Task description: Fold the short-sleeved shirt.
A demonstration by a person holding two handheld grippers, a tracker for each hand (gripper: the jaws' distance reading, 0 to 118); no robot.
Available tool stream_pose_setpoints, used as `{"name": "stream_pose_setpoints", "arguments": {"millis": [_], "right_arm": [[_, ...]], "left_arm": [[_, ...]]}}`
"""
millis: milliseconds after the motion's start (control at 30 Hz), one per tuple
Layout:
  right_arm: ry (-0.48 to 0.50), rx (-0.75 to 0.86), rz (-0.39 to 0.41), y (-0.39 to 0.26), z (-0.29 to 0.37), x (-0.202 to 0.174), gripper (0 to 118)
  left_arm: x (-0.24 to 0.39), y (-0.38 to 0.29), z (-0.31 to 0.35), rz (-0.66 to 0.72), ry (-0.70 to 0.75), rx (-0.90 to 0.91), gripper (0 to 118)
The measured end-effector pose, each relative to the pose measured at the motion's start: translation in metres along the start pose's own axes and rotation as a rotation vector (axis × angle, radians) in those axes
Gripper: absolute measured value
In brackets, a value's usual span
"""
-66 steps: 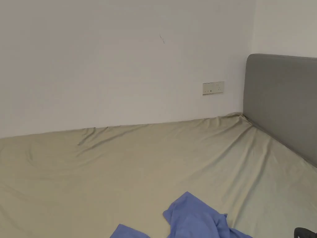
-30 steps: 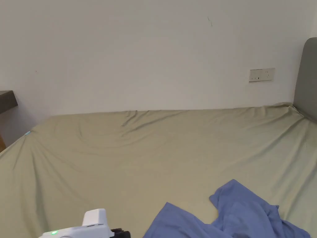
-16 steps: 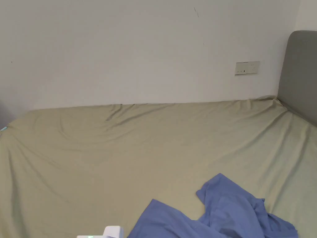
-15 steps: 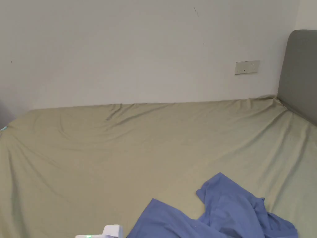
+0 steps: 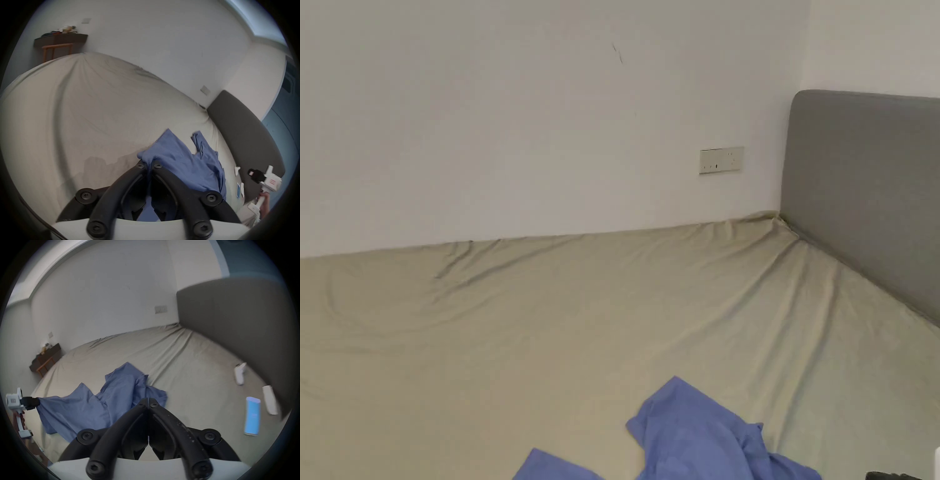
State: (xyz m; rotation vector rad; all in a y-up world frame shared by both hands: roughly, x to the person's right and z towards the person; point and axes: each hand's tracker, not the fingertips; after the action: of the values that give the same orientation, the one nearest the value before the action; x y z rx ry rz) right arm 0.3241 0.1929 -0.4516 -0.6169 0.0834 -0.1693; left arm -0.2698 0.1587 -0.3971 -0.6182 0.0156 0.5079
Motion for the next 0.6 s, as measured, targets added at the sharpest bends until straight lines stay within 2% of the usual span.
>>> {"name": "stream_pose_setpoints", "arguments": {"millis": [33,67,100,133,233,267,300,333,367,400,433,467,500,533,600], "right_arm": [[0.042,-0.059,-0.002,0.006,-0.022,0.006,5],[0.050,-0.108,0.004,0.009,-0.053,0.020,31],[0.037,-0.127,-0.010,0.010,-0.078,0.026,77],[0.023,-0.177,0.001,0.010,-0.104,0.030,118],[0.044,-0.297,0.005,0.005,-0.159,0.033,99],[0.009,-0.369,-0.004,0.001,-0.172,0.032,92],[0.005,-0.415,-0.011,-0.009,-0.182,0.034,78],[0.014,-0.447,-0.021,-0.019,-0.191,0.038,58],[-0.008,-0.472,-0.021,-0.026,-0.189,0.033,46],[-0.090,-0.341,0.059,-0.024,-0.180,0.034,32],[-0.072,-0.353,0.051,-0.022,-0.176,0.038,5],[0.032,-0.364,-0.010,-0.018,-0.160,0.026,5],[0.117,-0.366,-0.107,-0.018,-0.150,0.029,5],[0.085,-0.349,-0.105,-0.016,-0.140,0.028,5],[0.055,-0.294,-0.016,-0.008,-0.132,0.029,5]], "left_arm": [[-0.002,0.001,0.007,-0.006,0.010,0.003,2],[-0.003,0.001,0.015,-0.015,0.020,0.016,2],[-0.003,-0.001,0.022,-0.028,0.019,0.024,2],[-0.002,-0.002,0.027,-0.034,0.022,0.029,2],[-0.001,-0.008,0.041,-0.035,0.011,0.032,2],[-0.002,-0.010,0.044,-0.028,0.014,0.028,2],[-0.003,-0.011,0.045,-0.029,0.014,0.028,2],[-0.004,-0.012,0.045,-0.030,0.016,0.025,2],[-0.006,-0.012,0.045,-0.034,0.020,0.015,2],[-0.009,-0.013,0.044,-0.038,0.035,0.011,2],[-0.011,-0.013,0.043,-0.036,0.035,0.008,2],[-0.012,-0.013,0.043,-0.033,0.038,0.012,2],[-0.012,-0.013,0.044,-0.028,0.040,0.020,2],[-0.012,-0.013,0.044,-0.031,0.043,0.024,2],[-0.011,-0.006,0.048,-0.028,0.039,0.054,2]]}}
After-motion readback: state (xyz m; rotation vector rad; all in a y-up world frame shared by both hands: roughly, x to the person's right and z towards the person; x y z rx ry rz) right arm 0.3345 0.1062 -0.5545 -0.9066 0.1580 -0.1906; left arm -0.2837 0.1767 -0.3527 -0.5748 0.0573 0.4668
